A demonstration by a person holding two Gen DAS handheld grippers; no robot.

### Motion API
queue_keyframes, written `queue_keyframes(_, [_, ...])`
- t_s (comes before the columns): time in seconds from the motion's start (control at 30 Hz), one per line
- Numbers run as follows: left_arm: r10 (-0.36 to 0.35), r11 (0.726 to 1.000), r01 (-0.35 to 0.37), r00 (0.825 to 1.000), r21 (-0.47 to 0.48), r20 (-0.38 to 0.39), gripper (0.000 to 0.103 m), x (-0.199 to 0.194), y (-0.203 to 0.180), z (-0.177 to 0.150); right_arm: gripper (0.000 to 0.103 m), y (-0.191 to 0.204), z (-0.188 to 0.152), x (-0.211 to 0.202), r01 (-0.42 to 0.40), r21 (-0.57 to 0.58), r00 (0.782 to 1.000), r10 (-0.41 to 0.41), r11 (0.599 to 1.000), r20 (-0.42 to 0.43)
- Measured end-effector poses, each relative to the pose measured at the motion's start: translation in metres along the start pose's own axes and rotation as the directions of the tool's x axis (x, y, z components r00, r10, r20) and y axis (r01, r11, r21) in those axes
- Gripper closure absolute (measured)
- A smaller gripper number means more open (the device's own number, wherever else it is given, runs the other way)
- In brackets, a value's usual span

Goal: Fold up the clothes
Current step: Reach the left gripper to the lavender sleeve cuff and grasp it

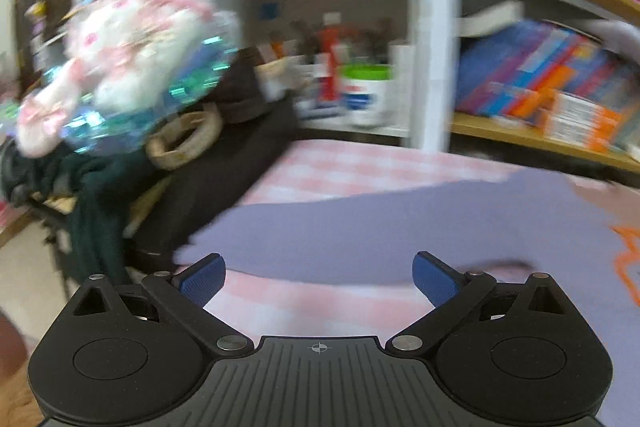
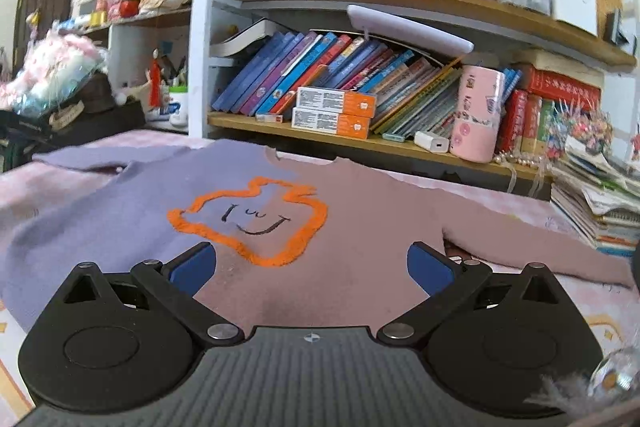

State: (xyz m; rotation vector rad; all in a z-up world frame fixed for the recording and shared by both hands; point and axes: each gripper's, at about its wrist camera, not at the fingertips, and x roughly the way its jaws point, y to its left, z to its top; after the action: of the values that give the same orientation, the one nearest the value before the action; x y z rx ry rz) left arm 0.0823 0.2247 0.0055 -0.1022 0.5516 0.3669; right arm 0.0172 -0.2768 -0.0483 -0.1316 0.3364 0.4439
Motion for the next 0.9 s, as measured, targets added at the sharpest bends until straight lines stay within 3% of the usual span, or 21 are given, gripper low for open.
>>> queue_keyframes(0.1, [0.055, 0.993, -0.059, 0.998, -0.103, -0.042, 0.008, 0.019, 0.029, 0.009, 0.0, -0.005, 0.0, 0.0, -0.003, 0.031, 1.0, 0.003, 1.0, 0.001])
queue_keyframes(0.17, [0.054, 0.983, -0.068, 0.995, -0.168, -0.081, 0.012, 0.031, 0.045, 0.012, 0.0, -0.004, 0.0, 0.001, -0.008, 0.025, 1.0, 0.008, 1.0, -0.003])
queue_keyframes(0.3, [0.031, 0.945, -0.073, 0.99, -0.318, -0.135, 0.035, 0.048, 0.067, 0.01, 0.0, -0.001, 0.001, 0.001, -0.016, 0.008, 1.0, 0.016, 1.0, -0.003])
queue_keyframes(0.33, [0.026, 0.935, -0.074, 0.99, -0.346, -0.142, 0.037, 0.052, 0.07, 0.009, 0.0, -0.001, 0.001, 0.001, -0.016, 0.01, 1.0, 0.016, 1.0, -0.002])
queue_keyframes(0.47, [0.044, 0.913, -0.098, 0.989, -0.397, -0.143, 0.045, 0.057, 0.074, 0.009, 0.0, -0.003, 0.0, 0.001, -0.014, 0.023, 1.0, 0.014, 1.0, -0.003])
queue_keyframes(0.6, [0.036, 0.882, -0.092, 0.991, -0.461, -0.129, 0.067, 0.059, 0.08, 0.008, 0.0, -0.003, 0.0, 0.001, -0.013, 0.02, 1.0, 0.013, 1.0, -0.006])
queue_keyframes(0.7, [0.008, 0.854, -0.065, 0.994, -0.516, -0.112, 0.069, 0.06, 0.082, 0.008, 0.0, -0.002, 0.0, 0.002, -0.011, 0.016, 1.0, 0.011, 1.0, -0.009])
queue_keyframes(0.8, [-0.076, 0.827, 0.015, 0.993, -0.561, -0.086, 0.068, 0.058, 0.075, 0.005, 0.0, -0.002, 0.001, 0.002, -0.01, 0.016, 1.0, 0.01, 1.0, -0.008])
queue_keyframes(0.9, [-0.087, 0.824, 0.019, 0.992, -0.566, -0.093, 0.065, 0.058, 0.068, 0.005, 0.0, -0.001, 0.001, 0.003, -0.011, 0.013, 1.0, 0.012, 1.0, -0.013])
